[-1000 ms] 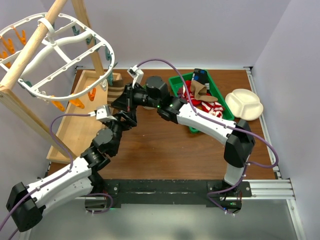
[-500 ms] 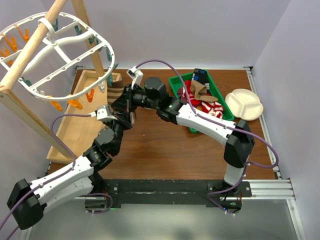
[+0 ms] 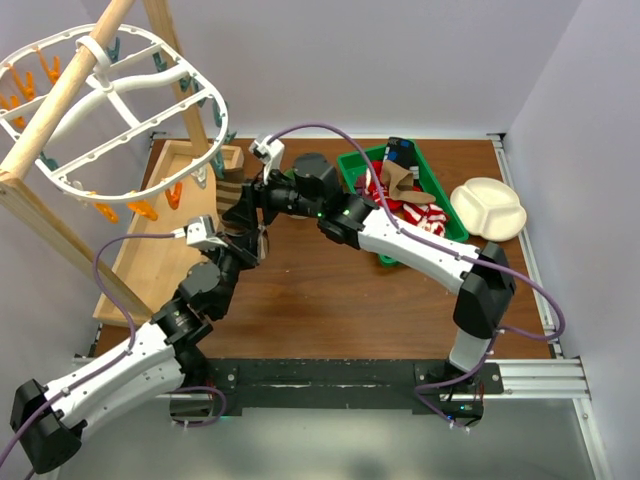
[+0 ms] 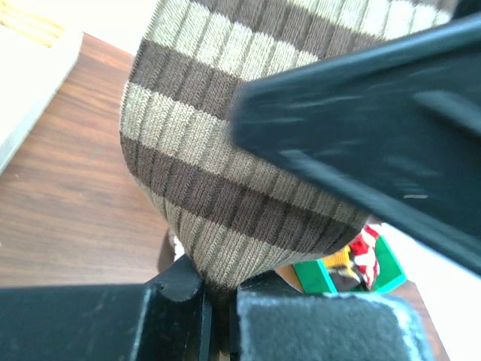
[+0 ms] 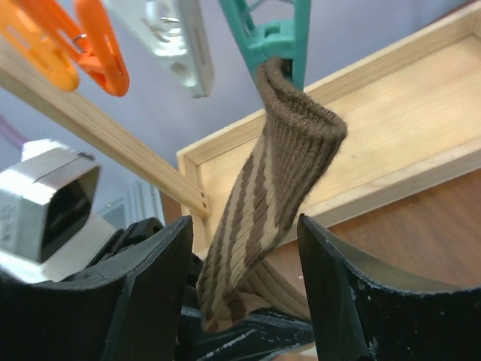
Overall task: Remove the socks clipped to the hanger
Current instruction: Remove the sock from the hanger.
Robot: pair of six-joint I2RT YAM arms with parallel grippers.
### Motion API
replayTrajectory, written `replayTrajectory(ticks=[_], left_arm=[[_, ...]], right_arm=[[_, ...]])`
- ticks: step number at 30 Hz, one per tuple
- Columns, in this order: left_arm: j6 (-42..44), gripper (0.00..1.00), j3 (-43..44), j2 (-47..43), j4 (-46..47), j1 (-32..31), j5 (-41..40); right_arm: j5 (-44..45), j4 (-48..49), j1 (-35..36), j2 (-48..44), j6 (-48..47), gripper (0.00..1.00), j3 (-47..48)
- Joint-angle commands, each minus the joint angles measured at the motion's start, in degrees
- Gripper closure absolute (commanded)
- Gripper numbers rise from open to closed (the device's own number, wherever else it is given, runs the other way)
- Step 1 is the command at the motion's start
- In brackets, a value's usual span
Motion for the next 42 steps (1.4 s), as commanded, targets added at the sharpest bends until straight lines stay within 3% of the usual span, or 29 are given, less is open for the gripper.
replayTrajectory(ticks=[1, 6, 28, 42], left_arm=[[-2.9, 1.0, 1.3, -1.4, -4.9, 0.1, 2.9], [-3.4, 1.0, 2.0, -2.4, -7.1, 0.2, 3.0], [-1.9, 1.0, 2.8, -1.4, -6.5, 0.2, 3.1], [-1.5, 1.0, 2.9, -1.6, -6.9, 0.2, 3.3]], right_arm=[[-3.1, 3.6, -2.3, -6.3, -7.0, 0.37, -1.7], [-9.5, 10.5, -5.4, -7.1, -4.7, 0.37, -3.3], [-4.2, 5.8, -1.5, 1.9, -8.7, 0.37, 12.1], [-0.9, 11.6, -1.1, 5.2, -5.4, 0.44, 13.7]])
